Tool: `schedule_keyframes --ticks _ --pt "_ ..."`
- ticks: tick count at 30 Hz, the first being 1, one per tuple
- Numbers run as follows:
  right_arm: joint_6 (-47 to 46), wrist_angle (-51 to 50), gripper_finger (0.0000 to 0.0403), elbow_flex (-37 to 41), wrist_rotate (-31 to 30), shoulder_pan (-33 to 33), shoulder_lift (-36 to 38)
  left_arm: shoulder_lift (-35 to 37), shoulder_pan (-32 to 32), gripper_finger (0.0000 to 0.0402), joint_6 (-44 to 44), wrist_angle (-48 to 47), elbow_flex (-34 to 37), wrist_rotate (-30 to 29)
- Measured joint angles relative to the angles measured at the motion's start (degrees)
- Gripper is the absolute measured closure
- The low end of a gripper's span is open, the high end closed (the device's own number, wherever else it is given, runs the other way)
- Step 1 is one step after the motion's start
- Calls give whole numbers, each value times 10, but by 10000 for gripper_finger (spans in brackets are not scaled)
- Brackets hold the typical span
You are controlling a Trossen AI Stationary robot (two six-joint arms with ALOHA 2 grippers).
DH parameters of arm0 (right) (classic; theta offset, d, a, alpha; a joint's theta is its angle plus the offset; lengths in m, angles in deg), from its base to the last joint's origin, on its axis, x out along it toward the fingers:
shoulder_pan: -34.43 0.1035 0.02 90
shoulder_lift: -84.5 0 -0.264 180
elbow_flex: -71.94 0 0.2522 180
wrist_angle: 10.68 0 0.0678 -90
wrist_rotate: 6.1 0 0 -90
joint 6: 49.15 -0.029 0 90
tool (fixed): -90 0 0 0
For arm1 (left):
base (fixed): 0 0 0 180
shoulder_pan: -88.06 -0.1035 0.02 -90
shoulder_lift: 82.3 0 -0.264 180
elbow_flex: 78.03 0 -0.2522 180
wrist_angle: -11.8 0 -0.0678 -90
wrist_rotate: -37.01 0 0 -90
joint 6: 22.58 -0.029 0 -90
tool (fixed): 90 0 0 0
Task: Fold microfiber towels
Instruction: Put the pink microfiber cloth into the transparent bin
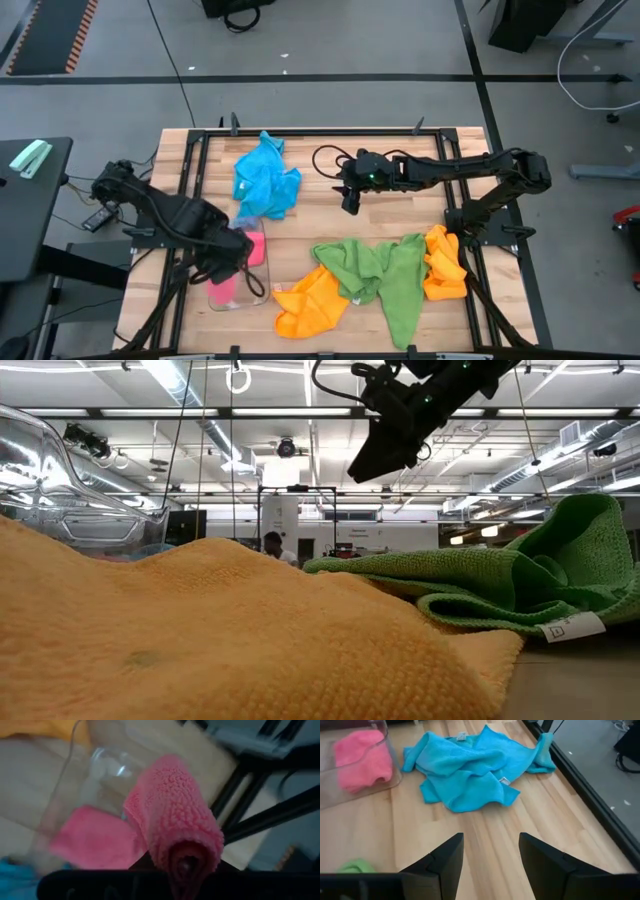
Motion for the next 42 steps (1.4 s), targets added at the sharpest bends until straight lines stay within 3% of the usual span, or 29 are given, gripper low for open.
schedule_keyframes --ticks 12,20,27,42 --pt "-58 6 203 0 -2 17 0 0 117 385 124 -1 26 33" --pt "-69 7 203 0 -75 55 0 -13 207 385 119 0 81 40" --pt "-79 16 203 0 -90 70 0 -43 187 385 72 -1 81 58" --pt "-73 16 203 0 -107 86 0 -74 58 385 -70 0 81 69"
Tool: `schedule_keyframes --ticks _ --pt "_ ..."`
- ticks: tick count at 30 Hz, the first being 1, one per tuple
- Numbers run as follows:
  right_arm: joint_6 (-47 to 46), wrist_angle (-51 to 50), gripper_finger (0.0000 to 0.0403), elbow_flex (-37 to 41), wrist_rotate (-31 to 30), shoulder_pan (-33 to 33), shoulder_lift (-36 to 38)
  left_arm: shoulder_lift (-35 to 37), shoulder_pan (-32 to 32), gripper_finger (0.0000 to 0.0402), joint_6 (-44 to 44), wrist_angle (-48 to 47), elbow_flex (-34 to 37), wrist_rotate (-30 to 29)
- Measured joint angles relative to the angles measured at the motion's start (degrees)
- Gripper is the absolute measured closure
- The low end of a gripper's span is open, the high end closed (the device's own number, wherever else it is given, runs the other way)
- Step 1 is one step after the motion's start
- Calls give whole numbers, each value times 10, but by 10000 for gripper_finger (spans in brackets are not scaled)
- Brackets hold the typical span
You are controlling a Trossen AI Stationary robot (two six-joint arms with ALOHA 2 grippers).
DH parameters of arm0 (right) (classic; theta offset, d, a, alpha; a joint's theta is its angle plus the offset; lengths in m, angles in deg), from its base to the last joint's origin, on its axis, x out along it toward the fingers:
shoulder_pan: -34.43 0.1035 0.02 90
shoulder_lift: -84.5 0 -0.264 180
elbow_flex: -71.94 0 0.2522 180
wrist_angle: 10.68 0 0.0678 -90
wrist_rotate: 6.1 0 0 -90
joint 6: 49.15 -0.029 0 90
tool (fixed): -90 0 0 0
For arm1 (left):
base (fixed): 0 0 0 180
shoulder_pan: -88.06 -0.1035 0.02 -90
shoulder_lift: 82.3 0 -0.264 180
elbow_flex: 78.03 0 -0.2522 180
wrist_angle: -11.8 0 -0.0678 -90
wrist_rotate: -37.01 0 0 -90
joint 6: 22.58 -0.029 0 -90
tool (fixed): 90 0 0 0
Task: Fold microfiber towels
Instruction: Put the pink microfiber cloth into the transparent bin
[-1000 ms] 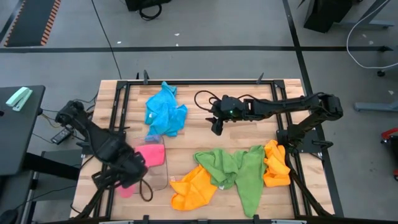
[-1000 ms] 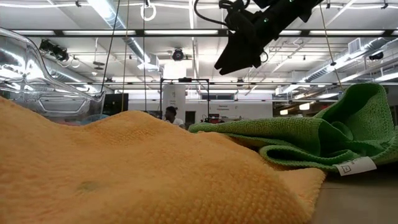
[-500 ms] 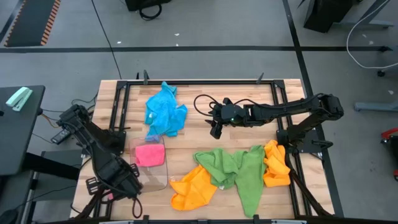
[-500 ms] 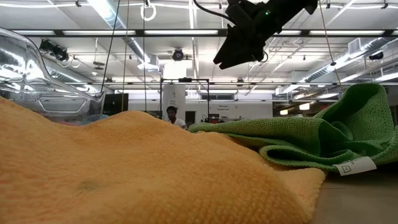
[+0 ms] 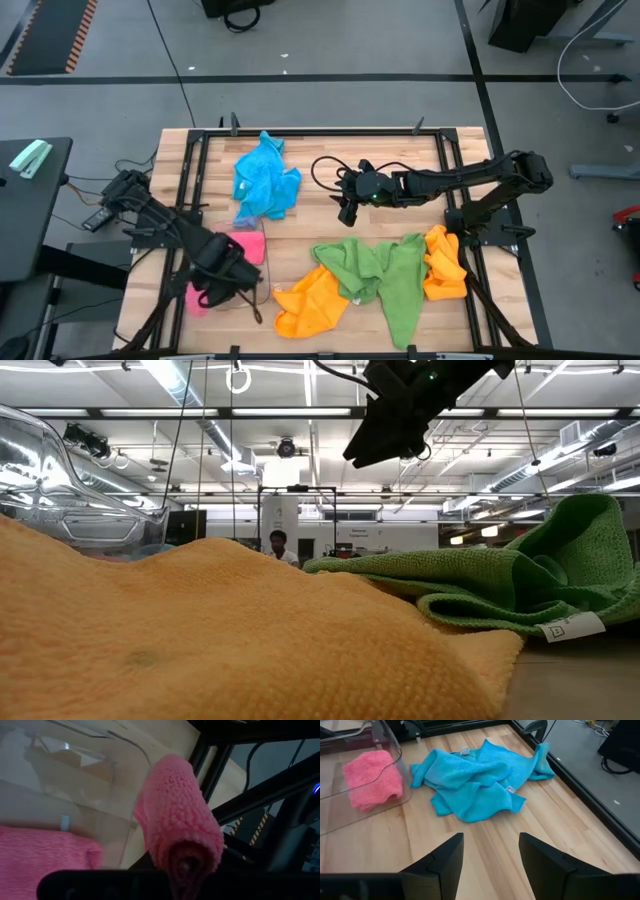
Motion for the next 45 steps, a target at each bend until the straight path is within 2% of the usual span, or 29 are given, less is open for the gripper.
schedule_keyframes --ticks 7,14,21,27,34,41,45 --pt "5 13 203 29 0 0 0 -47 -20 385 -77 0 1 -14" --pt "5 75 203 74 0 0 0 -87 -15 385 -85 1 1 -59" --pt "0 96 203 83 0 0 0 -87 -19 385 -85 0 -32 -58" --pt "-1 103 203 83 1 0 0 -86 -19 385 -93 1 -81 -19" --pt "-7 108 203 83 5 4 0 -91 -26 385 -93 4 -78 -60" --pt "-4 109 203 83 7 20 0 -91 -32 385 -90 52 -14 -72" --pt "-4 109 203 83 7 23 0 -92 -31 385 -77 73 -5 -105"
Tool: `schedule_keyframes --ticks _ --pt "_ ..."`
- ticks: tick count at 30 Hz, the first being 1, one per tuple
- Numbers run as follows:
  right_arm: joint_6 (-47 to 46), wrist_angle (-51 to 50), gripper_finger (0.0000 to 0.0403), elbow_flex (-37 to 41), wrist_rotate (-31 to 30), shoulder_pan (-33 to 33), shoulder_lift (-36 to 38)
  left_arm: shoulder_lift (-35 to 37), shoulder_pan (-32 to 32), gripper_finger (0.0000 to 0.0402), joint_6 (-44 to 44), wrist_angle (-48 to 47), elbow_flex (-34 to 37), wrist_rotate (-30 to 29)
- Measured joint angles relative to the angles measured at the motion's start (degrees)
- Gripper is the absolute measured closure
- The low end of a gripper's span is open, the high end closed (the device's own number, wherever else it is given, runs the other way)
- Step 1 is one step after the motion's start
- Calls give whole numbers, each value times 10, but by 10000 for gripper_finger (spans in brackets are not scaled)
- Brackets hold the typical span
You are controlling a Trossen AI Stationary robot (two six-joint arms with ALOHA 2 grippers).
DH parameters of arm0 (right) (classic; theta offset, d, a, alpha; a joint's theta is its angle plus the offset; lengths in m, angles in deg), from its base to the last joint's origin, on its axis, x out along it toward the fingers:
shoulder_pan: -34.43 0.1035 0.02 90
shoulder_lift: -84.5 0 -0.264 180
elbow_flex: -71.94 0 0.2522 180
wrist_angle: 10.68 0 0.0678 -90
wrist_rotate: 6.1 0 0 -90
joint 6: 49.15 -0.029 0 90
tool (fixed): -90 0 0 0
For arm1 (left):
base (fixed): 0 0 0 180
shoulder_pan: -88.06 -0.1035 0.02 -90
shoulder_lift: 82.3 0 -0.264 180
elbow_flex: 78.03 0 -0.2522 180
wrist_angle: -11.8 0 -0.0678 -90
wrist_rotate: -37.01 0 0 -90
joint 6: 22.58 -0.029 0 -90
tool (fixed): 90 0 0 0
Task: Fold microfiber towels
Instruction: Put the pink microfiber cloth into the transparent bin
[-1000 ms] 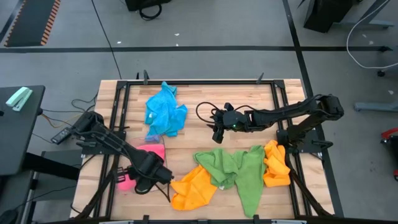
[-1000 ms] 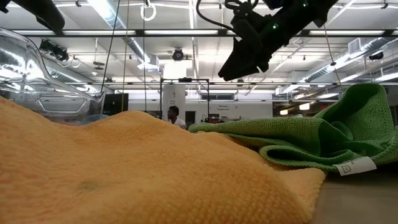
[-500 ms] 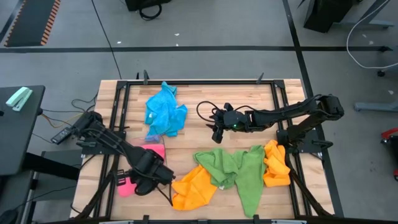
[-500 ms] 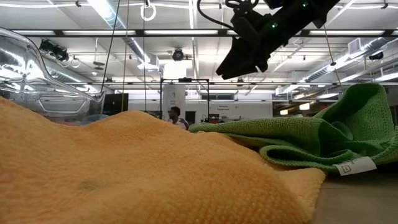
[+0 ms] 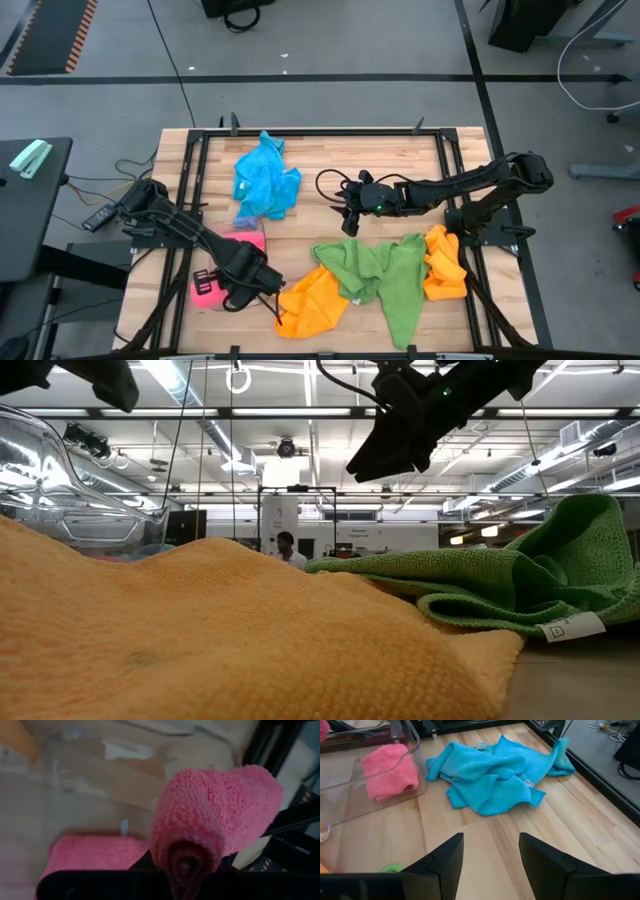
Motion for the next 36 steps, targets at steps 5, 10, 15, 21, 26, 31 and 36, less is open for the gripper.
schedule_keyframes --ticks 5,10,15,21,26,31,36 --pt "0 1 203 0 0 -1 0 0 -6 385 25 27 0 -7" --pt "-2 1 203 0 0 0 0 -10 -6 385 33 46 0 -6" --pt "-3 0 203 0 0 0 0 -33 1 385 34 48 0 -6" --pt "-2 0 203 0 0 4 0 -45 7 385 35 69 0 -7" --pt "-2 0 203 0 0 9 0 -45 8 385 51 92 0 -22" --pt "-2 -1 203 0 0 19 0 -37 16 385 67 142 46 -32" --pt "-2 -1 203 0 -1 27 0 -15 31 385 75 207 96 -53"
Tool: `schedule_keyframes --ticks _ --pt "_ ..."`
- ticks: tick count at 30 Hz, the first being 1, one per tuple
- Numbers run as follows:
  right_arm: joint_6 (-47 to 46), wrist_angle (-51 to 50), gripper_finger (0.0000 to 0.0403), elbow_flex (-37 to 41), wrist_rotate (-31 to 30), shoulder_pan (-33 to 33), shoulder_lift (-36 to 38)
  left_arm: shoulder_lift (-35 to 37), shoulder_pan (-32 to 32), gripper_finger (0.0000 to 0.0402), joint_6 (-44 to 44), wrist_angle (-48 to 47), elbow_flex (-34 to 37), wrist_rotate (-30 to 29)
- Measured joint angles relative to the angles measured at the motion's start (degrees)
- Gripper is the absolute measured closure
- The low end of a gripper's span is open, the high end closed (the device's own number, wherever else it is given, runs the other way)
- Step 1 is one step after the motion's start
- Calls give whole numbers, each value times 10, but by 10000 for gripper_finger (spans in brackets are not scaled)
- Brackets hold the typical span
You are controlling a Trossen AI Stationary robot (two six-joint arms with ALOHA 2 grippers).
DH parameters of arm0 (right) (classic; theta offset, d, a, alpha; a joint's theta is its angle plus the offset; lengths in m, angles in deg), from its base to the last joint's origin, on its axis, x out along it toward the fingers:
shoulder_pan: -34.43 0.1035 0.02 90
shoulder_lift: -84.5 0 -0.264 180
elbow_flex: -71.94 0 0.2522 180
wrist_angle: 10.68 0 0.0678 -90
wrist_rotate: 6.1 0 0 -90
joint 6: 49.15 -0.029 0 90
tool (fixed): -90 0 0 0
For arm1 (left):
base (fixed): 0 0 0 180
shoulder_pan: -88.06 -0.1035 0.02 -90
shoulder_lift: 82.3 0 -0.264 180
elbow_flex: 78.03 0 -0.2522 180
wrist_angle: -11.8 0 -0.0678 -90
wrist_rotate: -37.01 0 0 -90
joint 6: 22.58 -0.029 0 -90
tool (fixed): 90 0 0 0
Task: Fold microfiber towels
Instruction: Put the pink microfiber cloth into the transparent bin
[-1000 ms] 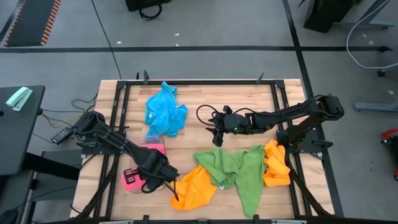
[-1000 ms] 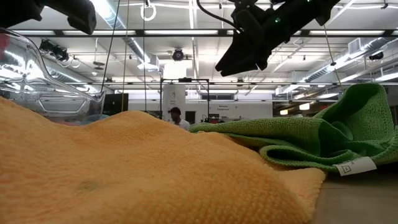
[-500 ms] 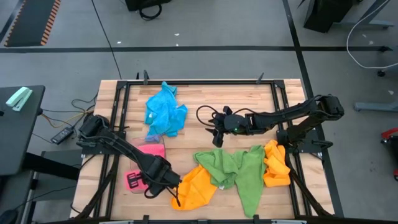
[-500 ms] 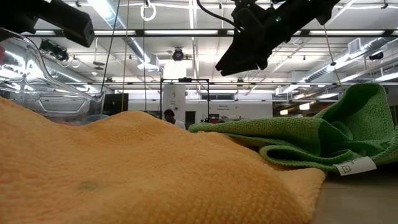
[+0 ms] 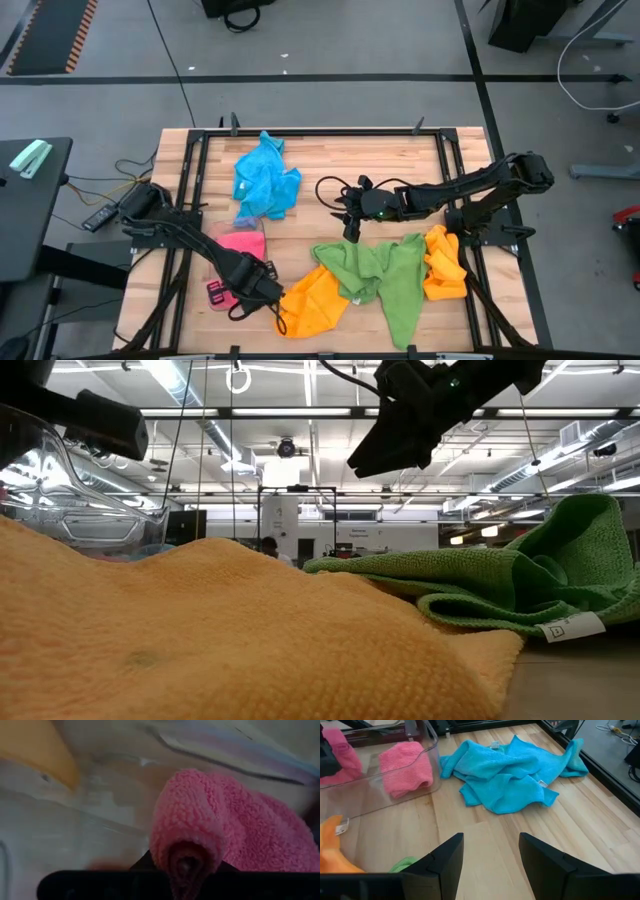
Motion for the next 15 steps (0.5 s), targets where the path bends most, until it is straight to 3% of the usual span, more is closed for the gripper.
schedule_keyframes --ticks 15 --pt "2 3 203 0 -7 0 0 6 24 385 31 72 44 -55"
